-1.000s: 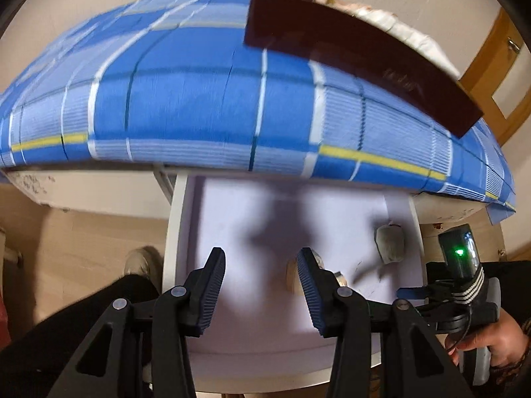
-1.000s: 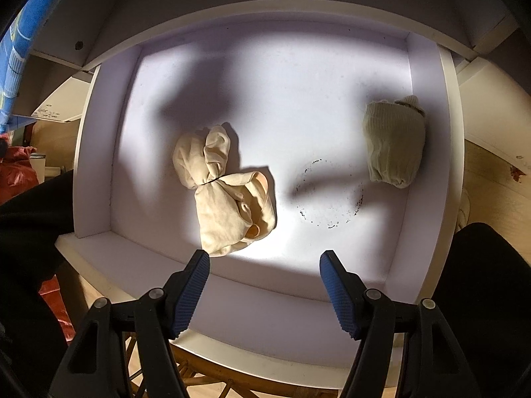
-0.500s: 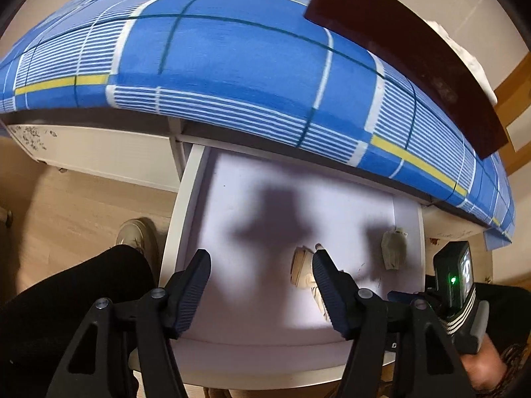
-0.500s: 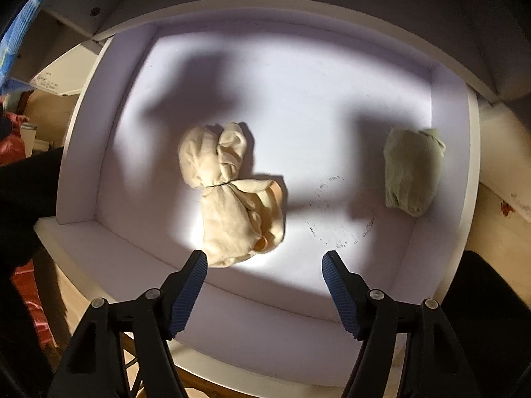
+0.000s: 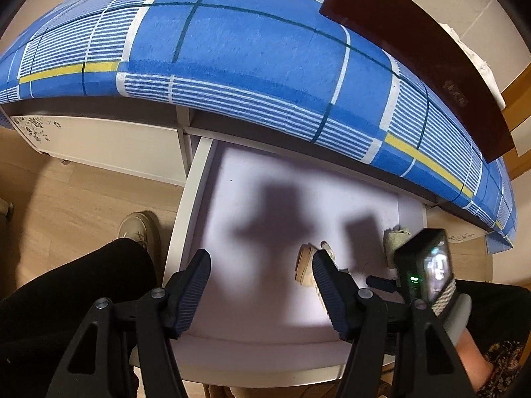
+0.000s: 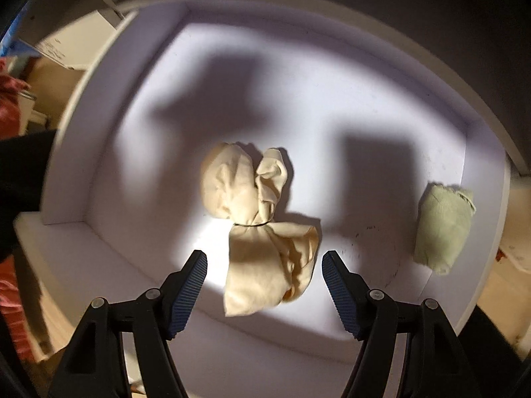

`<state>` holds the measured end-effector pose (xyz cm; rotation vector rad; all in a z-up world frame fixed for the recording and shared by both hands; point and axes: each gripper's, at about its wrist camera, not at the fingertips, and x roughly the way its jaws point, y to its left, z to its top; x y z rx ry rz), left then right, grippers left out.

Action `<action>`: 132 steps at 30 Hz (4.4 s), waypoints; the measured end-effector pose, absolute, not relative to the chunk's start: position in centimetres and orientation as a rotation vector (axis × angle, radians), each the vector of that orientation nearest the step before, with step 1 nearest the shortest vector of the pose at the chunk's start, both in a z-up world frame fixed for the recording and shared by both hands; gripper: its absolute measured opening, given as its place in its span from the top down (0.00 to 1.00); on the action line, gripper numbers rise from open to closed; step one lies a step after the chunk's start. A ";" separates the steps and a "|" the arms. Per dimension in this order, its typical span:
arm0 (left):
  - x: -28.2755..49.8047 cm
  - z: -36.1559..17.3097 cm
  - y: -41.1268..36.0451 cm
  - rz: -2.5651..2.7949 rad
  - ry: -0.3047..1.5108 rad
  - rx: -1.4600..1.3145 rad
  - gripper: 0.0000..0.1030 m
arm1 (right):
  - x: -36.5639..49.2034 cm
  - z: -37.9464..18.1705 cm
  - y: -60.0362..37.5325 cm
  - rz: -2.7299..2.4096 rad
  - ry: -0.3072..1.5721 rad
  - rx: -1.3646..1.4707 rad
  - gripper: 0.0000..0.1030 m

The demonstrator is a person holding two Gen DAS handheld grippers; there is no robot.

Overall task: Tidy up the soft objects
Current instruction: 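Grasp the cream fabric bundle tied with a black band with the right tool, then lift the cream tied bundle out of the drawer with the right tool, then carry the cream bundle up to the gold tray with the right tool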

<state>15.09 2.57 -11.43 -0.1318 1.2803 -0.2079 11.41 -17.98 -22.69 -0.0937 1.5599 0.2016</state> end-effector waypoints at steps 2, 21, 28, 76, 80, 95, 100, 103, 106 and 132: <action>15.1 -11.6 2.6 -0.207 1.285 -0.131 0.37 | 11.6 -23.7 -17.9 0.192 1.582 -0.107 0.30; 15.4 -12.2 2.4 -0.197 1.309 -0.129 0.37 | 13.6 -27.9 -15.4 0.206 1.612 -0.195 0.42; 15.5 -12.7 2.3 -0.189 1.320 -0.107 0.37 | 13.3 -28.3 -15.0 0.216 1.603 -0.247 0.63; 15.8 -14.0 2.0 -0.171 1.361 -0.061 0.37 | 7.9 -18.7 -15.9 0.121 1.379 -0.132 0.70; 15.7 -13.9 1.9 -0.174 1.363 -0.056 0.37 | 7.5 -17.1 -15.9 0.126 1.359 -0.134 0.70; 15.8 -14.1 1.8 -0.182 1.372 -0.077 0.37 | 6.9 -7.1 -15.5 0.189 1.249 -0.127 0.70; 15.7 -14.2 1.7 -0.190 1.380 -0.081 0.37 | 7.6 -3.5 -15.6 0.234 1.227 -0.074 0.70; 15.6 -14.1 1.6 -0.201 1.386 -0.081 0.37 | 8.7 -0.6 -15.6 0.264 1.210 -0.011 0.70; 15.6 -14.1 1.7 -0.208 1.387 -0.093 0.37 | 10.2 2.4 -15.4 0.296 1.179 0.041 0.70; 16.0 -14.1 2.5 -0.205 1.405 -0.164 0.37 | 31.7 1.5 -12.5 0.196 1.348 0.259 0.70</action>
